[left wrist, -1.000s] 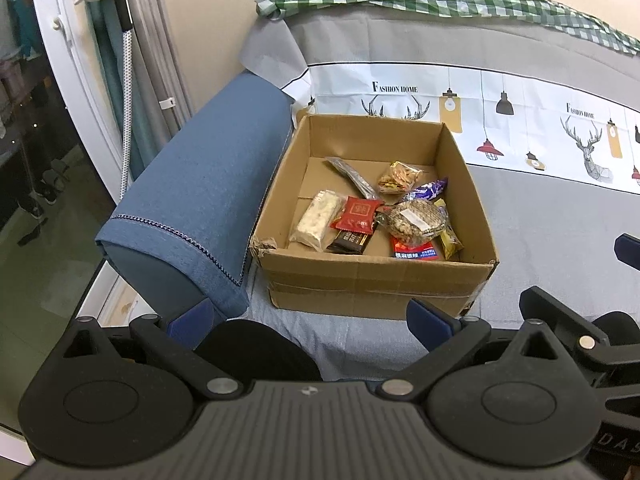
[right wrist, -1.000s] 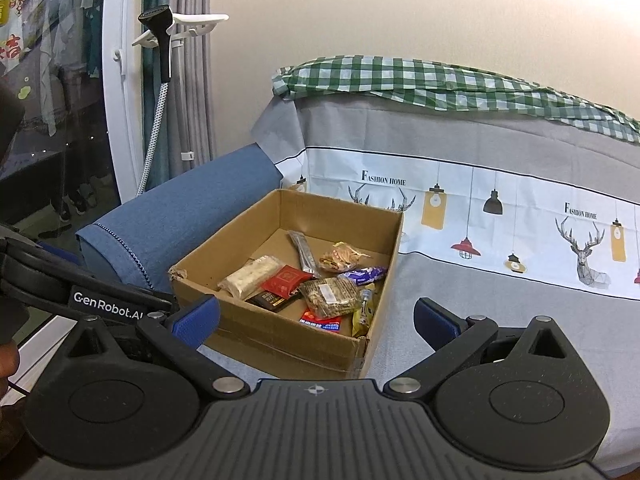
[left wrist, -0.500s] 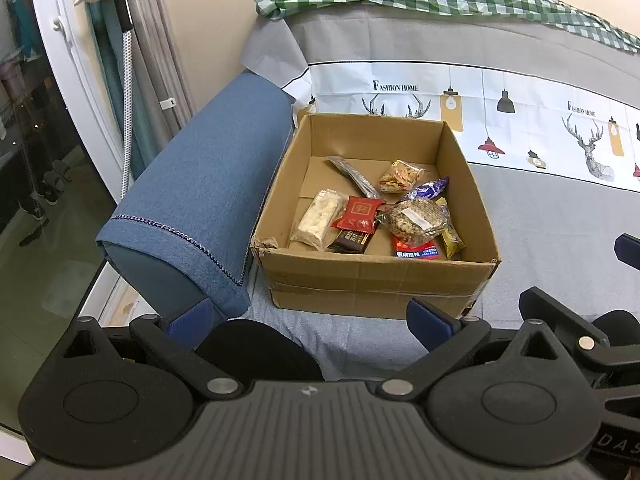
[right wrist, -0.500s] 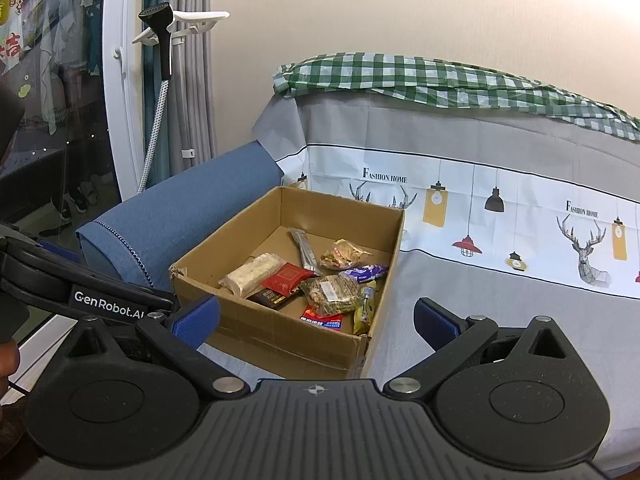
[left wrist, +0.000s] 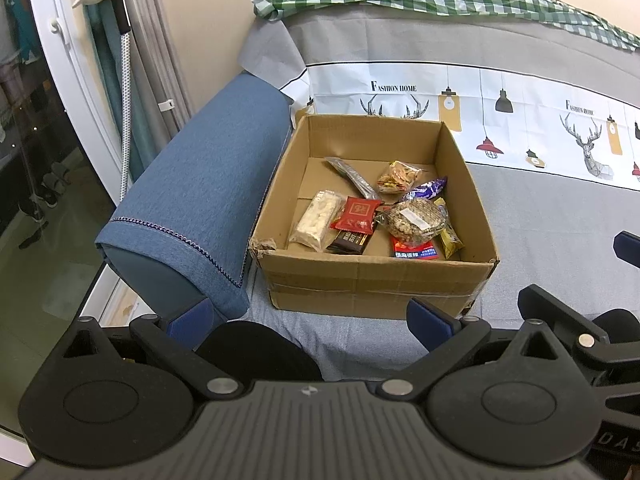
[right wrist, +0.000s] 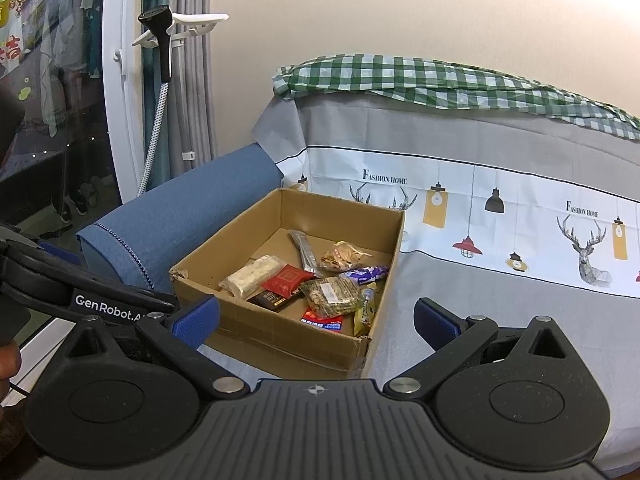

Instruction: Organize snacks

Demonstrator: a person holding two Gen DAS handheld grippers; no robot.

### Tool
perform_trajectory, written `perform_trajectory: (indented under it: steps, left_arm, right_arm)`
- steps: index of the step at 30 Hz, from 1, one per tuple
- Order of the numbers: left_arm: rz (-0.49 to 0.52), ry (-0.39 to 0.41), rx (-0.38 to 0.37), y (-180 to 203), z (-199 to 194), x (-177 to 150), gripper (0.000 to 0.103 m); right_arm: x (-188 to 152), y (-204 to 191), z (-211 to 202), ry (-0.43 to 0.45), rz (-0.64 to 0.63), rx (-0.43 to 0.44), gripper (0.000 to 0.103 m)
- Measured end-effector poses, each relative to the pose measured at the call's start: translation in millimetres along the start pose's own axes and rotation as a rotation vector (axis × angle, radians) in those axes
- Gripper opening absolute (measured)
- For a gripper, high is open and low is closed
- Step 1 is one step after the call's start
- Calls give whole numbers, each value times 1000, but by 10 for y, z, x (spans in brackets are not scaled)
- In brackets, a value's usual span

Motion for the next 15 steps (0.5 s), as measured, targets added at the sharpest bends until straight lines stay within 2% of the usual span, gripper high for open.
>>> perform_trajectory:
  steps: [15]
  left_arm:
    - [2,7,14,-16,21,21,103]
  right_arm:
    - [5,-10,-4,1,1,9,102]
Point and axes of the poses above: each gripper's, at about its wrist camera, not at the fingertips, and z roughly the way its jaws point, y to its right, x to its top, the point moved 6 cm from there along z, roughly the way its jaws point, and after that the axes turned 10 degrees about -z, right-handed, at the moved point
